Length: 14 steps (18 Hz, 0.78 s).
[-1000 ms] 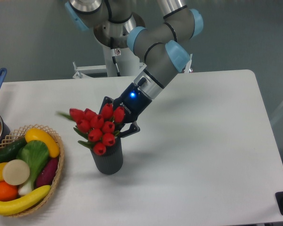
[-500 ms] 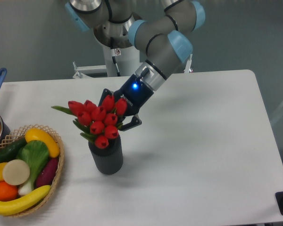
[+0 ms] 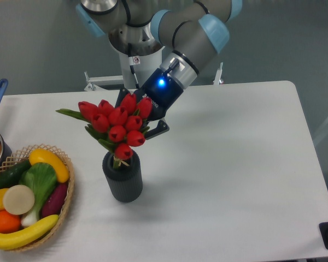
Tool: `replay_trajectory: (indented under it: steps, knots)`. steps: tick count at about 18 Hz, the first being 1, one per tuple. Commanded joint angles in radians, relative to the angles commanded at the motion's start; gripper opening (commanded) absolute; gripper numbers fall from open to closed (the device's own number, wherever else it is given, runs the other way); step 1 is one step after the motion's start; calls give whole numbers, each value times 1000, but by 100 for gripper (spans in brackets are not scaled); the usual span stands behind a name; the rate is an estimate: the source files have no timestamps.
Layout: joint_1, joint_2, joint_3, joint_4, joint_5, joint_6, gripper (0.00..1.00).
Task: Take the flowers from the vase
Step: 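Lift the gripped tulips straight up out of the grey vase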
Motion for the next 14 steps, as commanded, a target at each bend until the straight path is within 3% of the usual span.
replay_trajectory:
  steps: [14]
  knots:
    - [57,37,64,-8,2,-209,39]
